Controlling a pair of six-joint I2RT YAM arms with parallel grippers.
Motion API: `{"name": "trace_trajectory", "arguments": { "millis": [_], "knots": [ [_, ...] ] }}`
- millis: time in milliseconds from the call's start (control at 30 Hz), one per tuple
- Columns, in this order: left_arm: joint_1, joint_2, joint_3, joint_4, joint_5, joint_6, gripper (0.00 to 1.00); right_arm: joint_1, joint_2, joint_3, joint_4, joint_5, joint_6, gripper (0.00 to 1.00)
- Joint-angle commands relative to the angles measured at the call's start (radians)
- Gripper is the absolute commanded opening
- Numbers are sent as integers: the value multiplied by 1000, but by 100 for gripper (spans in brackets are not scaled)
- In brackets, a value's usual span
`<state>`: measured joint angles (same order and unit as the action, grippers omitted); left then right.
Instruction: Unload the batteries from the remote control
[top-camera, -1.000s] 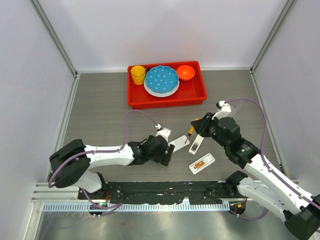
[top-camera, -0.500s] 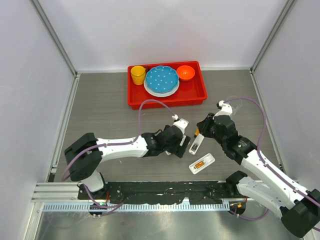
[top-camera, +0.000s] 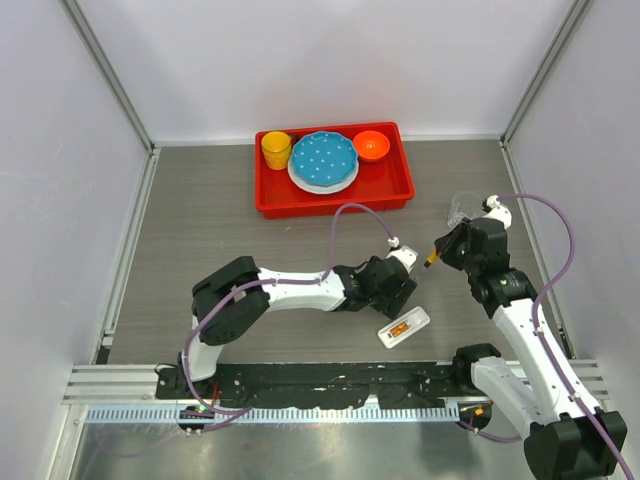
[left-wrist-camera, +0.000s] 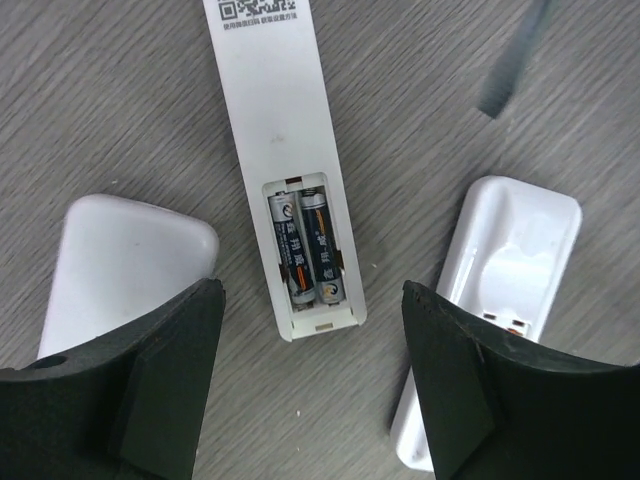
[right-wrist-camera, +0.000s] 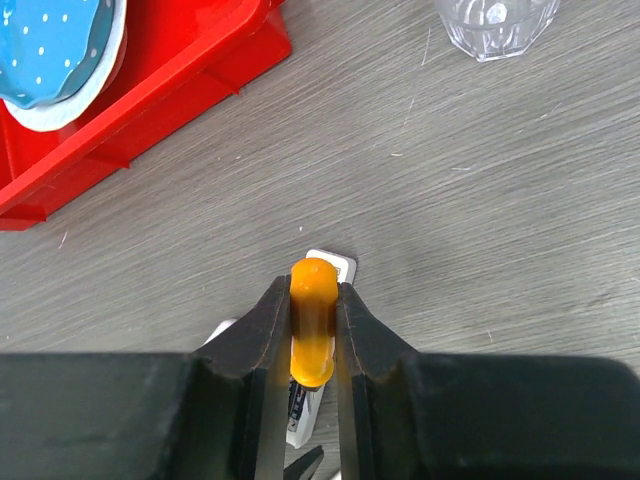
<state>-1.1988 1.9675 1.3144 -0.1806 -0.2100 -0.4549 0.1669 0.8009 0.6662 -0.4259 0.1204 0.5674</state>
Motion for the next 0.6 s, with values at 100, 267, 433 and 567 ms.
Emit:
{"name": "trace_trajectory", "arguments": {
  "millis": [100, 267, 433, 567],
  "knots": [
    [-28, 73, 49, -5, -88, 10, 68, -44, -14, 47, 6, -94, -40, 1],
    [-38, 97, 42, 10, -92, 16, 33, -46, -11, 46, 9, -99, -49, 1],
    [-39, 36, -35, -5, -162, 2, 5, -44, -15, 23, 32, -171, -54, 1],
    [-39, -51, -181, 15, -204, -10, 0, -44, -26, -5, 81, -241, -61, 1]
  ]
}}
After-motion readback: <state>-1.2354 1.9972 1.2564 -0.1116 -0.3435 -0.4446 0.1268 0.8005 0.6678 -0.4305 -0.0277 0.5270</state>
